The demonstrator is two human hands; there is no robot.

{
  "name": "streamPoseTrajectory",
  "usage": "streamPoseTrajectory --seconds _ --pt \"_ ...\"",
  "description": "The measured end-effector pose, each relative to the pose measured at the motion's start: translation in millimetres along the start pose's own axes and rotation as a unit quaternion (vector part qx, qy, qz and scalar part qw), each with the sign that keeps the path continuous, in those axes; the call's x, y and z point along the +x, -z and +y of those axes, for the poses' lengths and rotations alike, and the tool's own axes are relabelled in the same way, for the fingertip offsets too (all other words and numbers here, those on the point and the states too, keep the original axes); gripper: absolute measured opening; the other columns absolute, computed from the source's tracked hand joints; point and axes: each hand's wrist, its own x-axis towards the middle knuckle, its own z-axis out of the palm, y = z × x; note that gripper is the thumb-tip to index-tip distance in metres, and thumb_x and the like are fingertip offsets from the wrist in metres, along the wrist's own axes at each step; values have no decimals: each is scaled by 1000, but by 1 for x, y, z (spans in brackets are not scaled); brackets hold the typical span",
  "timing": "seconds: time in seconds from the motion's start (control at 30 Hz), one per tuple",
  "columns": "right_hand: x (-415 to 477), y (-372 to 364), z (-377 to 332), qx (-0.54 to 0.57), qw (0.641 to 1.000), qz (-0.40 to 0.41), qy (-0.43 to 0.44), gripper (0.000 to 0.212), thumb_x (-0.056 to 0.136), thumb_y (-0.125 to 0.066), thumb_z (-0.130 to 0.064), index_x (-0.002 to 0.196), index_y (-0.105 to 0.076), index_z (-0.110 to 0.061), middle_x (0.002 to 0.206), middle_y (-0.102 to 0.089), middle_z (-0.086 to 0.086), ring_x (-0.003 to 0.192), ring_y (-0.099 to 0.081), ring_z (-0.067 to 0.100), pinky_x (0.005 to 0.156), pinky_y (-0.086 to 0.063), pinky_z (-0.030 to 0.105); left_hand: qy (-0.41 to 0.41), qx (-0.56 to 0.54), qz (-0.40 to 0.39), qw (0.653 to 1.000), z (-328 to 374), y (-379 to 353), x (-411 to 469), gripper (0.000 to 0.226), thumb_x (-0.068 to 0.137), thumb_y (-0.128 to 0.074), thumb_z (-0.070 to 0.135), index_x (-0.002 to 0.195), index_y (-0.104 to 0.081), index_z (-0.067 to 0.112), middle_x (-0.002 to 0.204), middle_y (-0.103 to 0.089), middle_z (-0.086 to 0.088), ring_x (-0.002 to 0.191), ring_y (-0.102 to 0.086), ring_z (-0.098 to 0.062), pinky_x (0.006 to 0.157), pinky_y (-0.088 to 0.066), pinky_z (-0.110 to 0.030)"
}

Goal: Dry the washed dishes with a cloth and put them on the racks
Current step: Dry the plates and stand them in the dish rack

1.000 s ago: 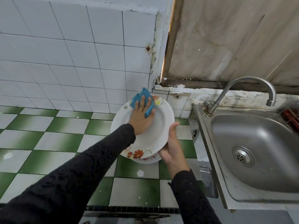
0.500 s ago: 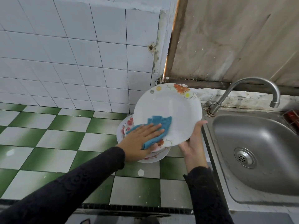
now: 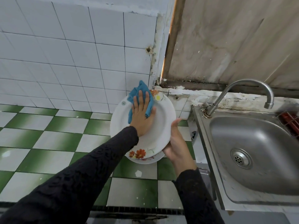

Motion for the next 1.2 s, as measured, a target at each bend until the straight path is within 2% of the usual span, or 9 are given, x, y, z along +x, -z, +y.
streamPoseTrajectory --seconds 0.17,0.3,0.53,0.63,0.7,0.8,0.93,1.07,1.2 --pt "-1 1 3 34 999 0 -19 79 84 -41 -68 146 -48 -19 138 -62 16 127 -60 32 109 -46 52 -105 -8 -79 991 16 -7 -21 66 94 -14 60 150 12 37 161 21 9 148 23 -16 121 11 -38" --pt "-1 11 -3 108 994 25 -18 79 86 -45 -63 146 -48 -12 140 -60 17 127 -60 33 102 -52 49 -171 103 -167 966 -2 -13 -54 63 99 -17 58 150 16 40 160 24 14 146 25 -6 119 16 -27" --pt "-4 20 -7 89 994 57 30 74 88 -48 -61 146 -49 -15 139 -62 11 126 -61 29 104 -49 54 -23 167 -163 972 -42 -2 -66 71 91 -8 65 153 14 38 159 22 14 149 16 -11 124 1 -40" --pt "-2 13 -5 116 990 81 22 75 88 -48 -63 145 -50 -15 136 -64 13 121 -64 31 105 -49 55 -32 123 -183 975 -23 -4 -78 65 93 -12 61 151 11 41 159 19 16 150 13 -11 124 4 -38" --pt "-2 9 -10 142 985 94 29 69 92 -44 -63 138 -54 -13 123 -71 14 107 -71 31 92 -58 51 -85 91 -193 973 -11 -7 -92 61 97 -18 61 151 4 44 161 9 17 150 7 -7 123 3 -33" --pt "-1 12 -13 169 980 97 40 58 99 -36 -60 125 -59 -13 103 -77 13 89 -76 28 76 -63 46 -164 87 -149 971 -6 -5 -101 62 98 -33 60 153 -8 45 163 -12 15 149 -11 -8 121 -4 -30" --pt "2 10 -12 200 974 105 28 49 97 -49 -56 116 -64 -14 103 -77 15 89 -76 33 95 -53 56 -216 120 -85 965 -18 5 -84 72 83 -72 41 147 -39 34 149 -47 7 131 -47 -18 113 -35 -41" --pt "6 13 -12 180 976 124 1 53 91 -64 -50 127 -62 -11 123 -69 22 112 -64 44 101 -46 67 -244 101 -2 964 -17 22 -74 51 85 -58 40 134 -54 30 123 -67 3 109 -63 -19 93 -53 -41" --pt "4 16 -12 58 994 88 13 55 78 -60 -62 121 -64 -27 126 -64 8 125 -56 32 101 -46 64 -181 -38 46 982 -8 42 -68 46 85 -56 37 129 -61 23 116 -69 8 100 -64 -10 84 -57 -31"
